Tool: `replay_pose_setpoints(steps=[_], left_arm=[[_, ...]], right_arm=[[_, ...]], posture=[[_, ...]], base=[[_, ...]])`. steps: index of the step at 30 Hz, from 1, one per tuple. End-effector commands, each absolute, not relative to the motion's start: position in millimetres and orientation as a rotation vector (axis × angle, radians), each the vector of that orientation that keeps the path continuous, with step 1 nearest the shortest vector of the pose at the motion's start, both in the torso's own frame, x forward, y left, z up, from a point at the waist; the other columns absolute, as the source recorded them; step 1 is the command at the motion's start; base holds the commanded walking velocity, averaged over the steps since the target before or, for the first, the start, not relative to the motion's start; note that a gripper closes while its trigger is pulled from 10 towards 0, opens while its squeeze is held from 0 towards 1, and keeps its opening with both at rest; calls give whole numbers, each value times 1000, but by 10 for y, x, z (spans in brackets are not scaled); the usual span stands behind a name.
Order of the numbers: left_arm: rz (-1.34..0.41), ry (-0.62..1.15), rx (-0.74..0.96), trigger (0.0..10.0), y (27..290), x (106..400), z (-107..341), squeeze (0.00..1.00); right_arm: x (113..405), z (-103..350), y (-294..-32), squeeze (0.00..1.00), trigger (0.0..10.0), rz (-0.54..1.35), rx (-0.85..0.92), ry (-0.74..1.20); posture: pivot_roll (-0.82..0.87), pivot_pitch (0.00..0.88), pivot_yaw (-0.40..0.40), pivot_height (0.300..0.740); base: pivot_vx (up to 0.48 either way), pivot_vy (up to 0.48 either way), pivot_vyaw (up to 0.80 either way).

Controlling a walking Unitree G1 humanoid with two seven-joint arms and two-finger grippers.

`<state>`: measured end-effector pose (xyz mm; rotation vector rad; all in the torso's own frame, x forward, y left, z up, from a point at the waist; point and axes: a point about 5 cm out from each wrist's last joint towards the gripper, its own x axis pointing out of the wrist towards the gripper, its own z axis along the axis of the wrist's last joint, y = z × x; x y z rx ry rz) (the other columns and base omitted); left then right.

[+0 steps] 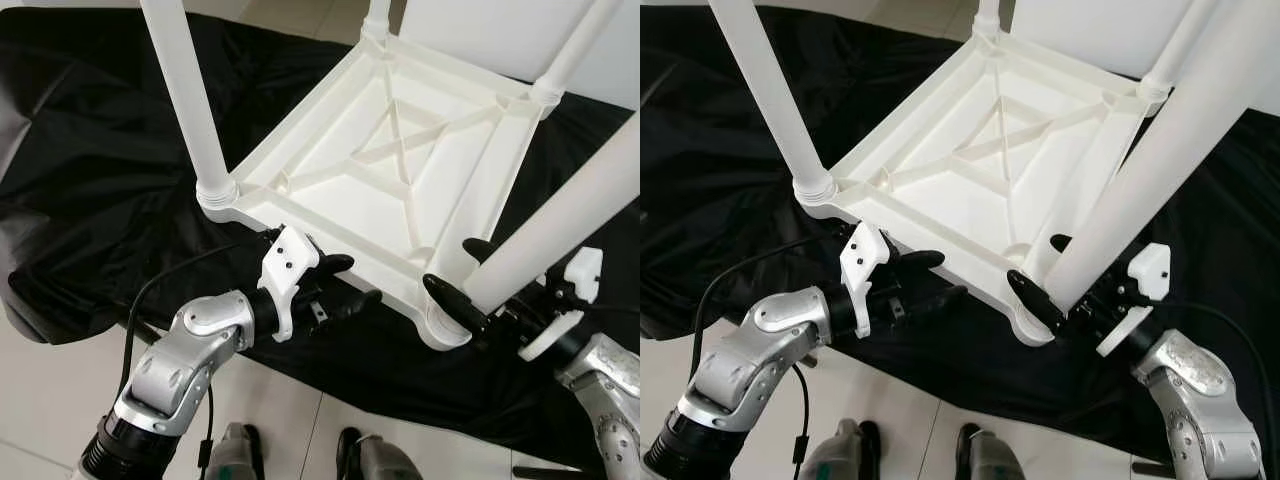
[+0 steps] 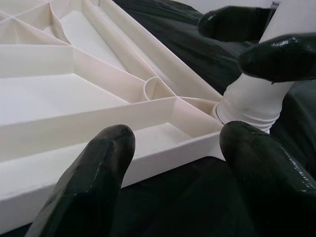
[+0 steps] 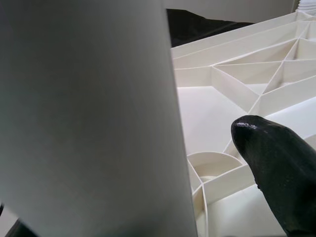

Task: Building children table

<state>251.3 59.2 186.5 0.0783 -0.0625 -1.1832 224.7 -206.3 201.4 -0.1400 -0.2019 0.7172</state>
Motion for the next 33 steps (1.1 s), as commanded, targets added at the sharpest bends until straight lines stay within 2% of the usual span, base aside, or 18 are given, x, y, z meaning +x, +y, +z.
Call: replay_pose_setpoints(steps=[1, 12, 13, 14, 15, 16, 20, 22, 27, 30, 33], left_arm=[[-1181, -51, 83, 10000, 562, 2486, 1812, 0], [-1194, -58, 82, 10000, 509, 2427, 1750, 0], [-1198, -57, 84, 10000, 513, 2426, 1749, 0], [-1204, -53, 87, 10000, 517, 2422, 1748, 0], [-1208, -50, 90, 10000, 518, 2418, 1746, 0], [-1215, -51, 96, 10000, 518, 2414, 1746, 0], [-1219, -50, 98, 10000, 518, 2414, 1747, 0], [-1221, -52, 95, 10000, 518, 2429, 1758, 0], [-1224, -57, 95, 10000, 518, 2437, 1763, 0], [-1239, -54, 96, 10000, 504, 2426, 1749, 0], [-1251, -50, 93, 10000, 489, 2411, 1741, 0]], right_arm=[[2250, 1997, -2072, 0, 10000, 727, -161, -190], [2246, 1946, -2003, 0, 10000, 776, -175, -172], [2244, 1939, -2005, 0, 7843, 777, -176, -169], [2242, 1937, -2013, 0, 4510, 772, -185, -170], [2242, 1935, -2019, 0, 1804, 769, -191, -171], [2234, 1927, -2024, 0, 0, 768, -196, -167], [2226, 1914, -2033, 0, 0, 757, -203, -162], [2224, 1898, -2062, 0, 0, 682, -196, -164], [2202, 1881, -2047, 0, 0, 632, -178, -167], [2213, 1818, -2056, 0, 0, 474, -139, -154], [2212, 1764, -2026, 0, 0, 401, -111, -143]], posture=[[55, 201, -56, 740], [55, 203, -45, 740], [53, 203, -42, 740], [53, 203, -40, 740], [53, 203, -40, 740], [49, 203, -35, 740], [44, 204, -33, 740], [38, 207, -32, 740], [28, 211, -33, 740], [20, 217, -33, 740], [17, 217, -34, 740]], base=[[0, 0, 0], [0, 0, 0], [0, 0, 0], [0, 0, 0], [0, 0, 0], [0, 0, 0], [0, 0, 0], [0, 0, 0], [0, 0, 0], [0, 0, 0], [0, 0, 0]])
